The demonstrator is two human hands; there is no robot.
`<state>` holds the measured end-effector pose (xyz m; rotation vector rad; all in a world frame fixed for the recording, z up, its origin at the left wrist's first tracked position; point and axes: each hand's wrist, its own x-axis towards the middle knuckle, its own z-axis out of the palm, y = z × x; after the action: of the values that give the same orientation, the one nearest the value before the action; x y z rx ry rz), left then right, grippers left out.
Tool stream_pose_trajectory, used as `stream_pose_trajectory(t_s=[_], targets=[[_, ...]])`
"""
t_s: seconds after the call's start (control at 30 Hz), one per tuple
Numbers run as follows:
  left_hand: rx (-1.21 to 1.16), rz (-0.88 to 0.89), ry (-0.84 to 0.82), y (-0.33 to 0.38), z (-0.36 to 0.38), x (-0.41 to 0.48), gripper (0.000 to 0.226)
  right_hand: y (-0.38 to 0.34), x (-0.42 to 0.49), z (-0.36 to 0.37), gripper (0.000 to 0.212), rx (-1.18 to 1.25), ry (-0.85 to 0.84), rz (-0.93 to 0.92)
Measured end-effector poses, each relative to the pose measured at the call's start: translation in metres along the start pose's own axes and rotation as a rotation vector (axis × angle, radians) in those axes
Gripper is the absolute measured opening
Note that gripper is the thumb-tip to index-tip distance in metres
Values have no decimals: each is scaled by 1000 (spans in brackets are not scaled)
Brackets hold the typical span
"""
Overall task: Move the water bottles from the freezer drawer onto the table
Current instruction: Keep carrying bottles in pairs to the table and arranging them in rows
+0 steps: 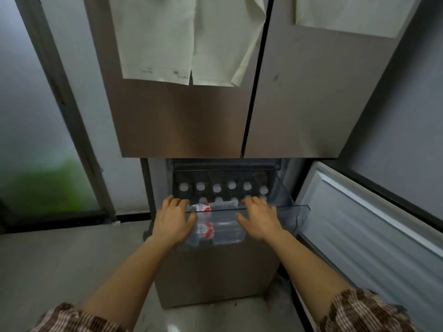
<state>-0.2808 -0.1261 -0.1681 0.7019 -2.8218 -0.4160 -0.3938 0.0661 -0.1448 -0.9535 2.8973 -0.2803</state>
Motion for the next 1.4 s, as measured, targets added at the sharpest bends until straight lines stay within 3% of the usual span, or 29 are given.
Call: stream_pose_trajectory(t_s=[0.17, 0.4, 0.47, 0.63, 0.77, 0.93, 1.03, 1.4], targets=[[117, -82, -76, -2, 22, 60, 40, 33, 87, 12, 42, 1, -105, -72], [69, -208, -367, -40, 20, 102, 29, -3, 167, 52, 44, 103, -362, -312], [65, -173, -405, -43, 22, 107, 27, -20, 179, 67, 40, 109, -403, -384], [206, 19, -510, -36, 28, 119, 21, -61, 199, 100, 55, -48, -484, -539], [292, 85, -701, -26, 35, 132, 26, -73, 209, 111, 46, -157, -462, -666], [416, 94, -1009, -13, 55, 148, 37, -54, 217, 109, 48, -57, -593, -605], [493, 121, -1113, -7, 64, 153, 39, -26, 218, 100, 47, -12, -518, -551], [440, 28, -1173, -17, 88, 159, 33, 29, 198, 54, 57, 78, -273, -453]])
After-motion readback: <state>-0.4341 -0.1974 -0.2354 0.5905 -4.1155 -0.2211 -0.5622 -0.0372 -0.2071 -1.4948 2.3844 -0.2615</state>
